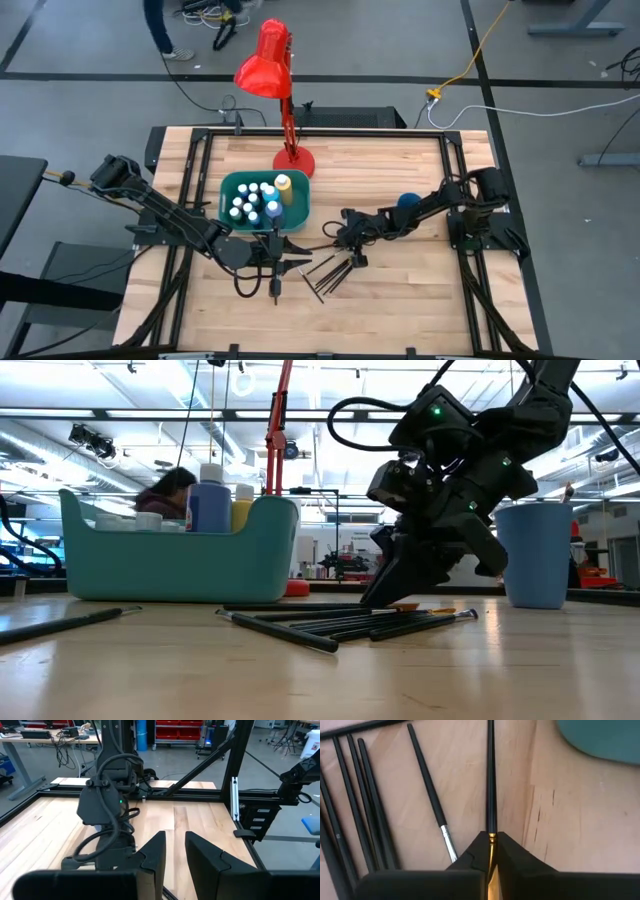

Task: Pick & Place Paint Supplies
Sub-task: Put the black gold paint brush into the blue cup

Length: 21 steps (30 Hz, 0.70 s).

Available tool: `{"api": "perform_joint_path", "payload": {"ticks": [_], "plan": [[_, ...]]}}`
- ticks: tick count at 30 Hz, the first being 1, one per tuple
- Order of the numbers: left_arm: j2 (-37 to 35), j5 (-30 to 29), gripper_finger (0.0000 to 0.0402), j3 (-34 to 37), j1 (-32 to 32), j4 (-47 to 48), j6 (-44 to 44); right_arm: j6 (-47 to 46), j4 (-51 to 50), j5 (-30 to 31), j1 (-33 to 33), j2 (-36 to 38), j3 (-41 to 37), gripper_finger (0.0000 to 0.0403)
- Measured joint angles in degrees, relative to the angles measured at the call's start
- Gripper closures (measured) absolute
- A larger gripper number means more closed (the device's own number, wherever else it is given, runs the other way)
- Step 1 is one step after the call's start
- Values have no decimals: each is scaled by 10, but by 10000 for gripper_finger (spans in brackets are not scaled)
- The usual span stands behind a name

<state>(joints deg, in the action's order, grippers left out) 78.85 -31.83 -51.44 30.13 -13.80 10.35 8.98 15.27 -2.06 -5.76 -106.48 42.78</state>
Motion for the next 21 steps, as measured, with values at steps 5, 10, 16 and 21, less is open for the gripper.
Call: {"api": "perform_joint_path", "payload": {"ticks": [5, 10, 16, 21], "plan": [[0, 0, 319, 0, 0, 0, 2, -10, 13, 7, -2, -1, -1, 384], [0, 0, 319, 0, 0, 0, 6, -26, 16, -17, -14, 17, -4, 385], [0, 0, 319, 0, 0, 3, 5, -27, 2, -17, -15, 55, -3, 388], [0, 0, 319, 0, 0, 3, 4, -32, -11, -17, -17, 72, -3, 395]]}}
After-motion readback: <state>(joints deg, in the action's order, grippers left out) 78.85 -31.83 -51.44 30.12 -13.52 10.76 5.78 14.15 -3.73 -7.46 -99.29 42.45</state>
